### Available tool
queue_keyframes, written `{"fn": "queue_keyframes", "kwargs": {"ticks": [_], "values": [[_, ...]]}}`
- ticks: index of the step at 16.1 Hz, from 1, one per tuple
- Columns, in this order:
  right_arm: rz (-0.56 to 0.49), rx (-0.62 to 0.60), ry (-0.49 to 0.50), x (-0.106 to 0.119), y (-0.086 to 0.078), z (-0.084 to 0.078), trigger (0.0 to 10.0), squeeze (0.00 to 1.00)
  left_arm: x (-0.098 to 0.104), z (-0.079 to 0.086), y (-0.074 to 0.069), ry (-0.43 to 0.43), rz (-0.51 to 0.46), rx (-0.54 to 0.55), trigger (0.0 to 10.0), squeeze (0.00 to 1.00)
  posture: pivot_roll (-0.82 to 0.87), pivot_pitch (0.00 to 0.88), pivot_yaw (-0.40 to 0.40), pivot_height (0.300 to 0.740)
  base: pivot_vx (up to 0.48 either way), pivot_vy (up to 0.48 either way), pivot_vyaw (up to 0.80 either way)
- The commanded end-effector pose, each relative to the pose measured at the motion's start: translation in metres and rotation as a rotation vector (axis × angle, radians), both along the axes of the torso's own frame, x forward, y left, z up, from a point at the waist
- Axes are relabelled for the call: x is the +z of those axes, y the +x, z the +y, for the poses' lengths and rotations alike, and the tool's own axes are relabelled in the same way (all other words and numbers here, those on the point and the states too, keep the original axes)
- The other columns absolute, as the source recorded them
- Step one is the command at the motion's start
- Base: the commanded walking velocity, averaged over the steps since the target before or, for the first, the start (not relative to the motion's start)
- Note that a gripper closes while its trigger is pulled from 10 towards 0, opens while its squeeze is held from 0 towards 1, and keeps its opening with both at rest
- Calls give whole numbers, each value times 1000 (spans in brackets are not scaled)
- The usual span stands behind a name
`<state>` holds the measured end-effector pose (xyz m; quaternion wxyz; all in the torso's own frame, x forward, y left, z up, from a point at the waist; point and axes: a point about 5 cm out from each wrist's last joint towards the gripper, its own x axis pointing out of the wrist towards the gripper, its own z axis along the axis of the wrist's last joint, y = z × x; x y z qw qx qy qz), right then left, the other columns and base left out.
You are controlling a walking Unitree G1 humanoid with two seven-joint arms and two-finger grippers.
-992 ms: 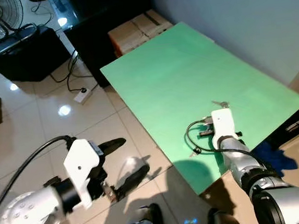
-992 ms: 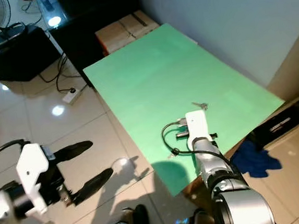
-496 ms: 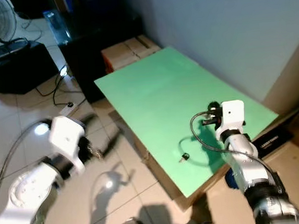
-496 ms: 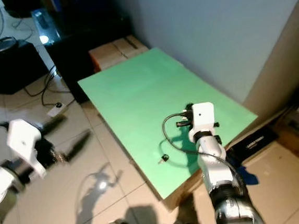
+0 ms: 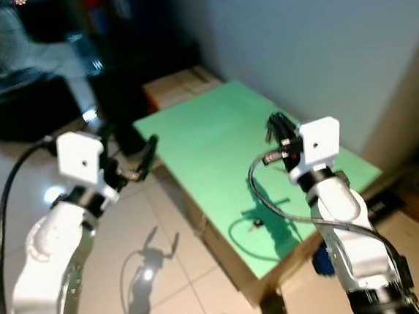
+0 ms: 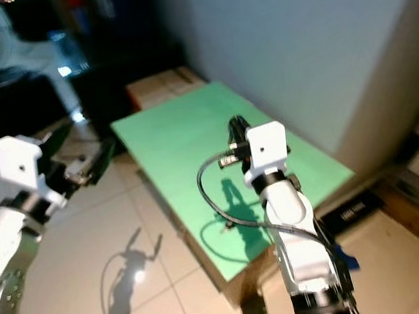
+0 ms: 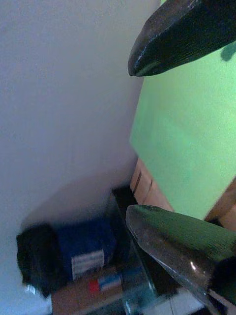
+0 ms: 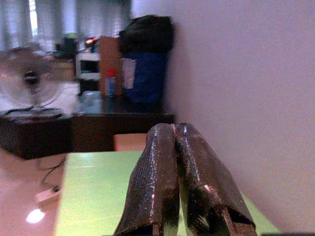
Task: Hang keys on a hook
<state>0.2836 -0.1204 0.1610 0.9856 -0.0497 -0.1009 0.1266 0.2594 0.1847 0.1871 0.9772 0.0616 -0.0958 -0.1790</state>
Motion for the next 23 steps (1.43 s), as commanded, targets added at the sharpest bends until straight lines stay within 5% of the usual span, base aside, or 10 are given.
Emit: {"fn": "queue_keyframes", "kwargs": {"ticks": [1,14,23], "values": [[5,3,-15,3,-2,1,10000,0,3,-2,0,8,-23,8,10000,0,-21,0,64,740,0,0,800],[153,98,-44,-9,-14,12,10000,0,-8,-16,-4,52,19,36,10000,0,-2,0,33,740,0,0,800],[222,53,-32,-29,-29,-4,10000,0,-30,-24,-17,85,106,64,10000,0,5,0,33,740,0,0,800]]}}
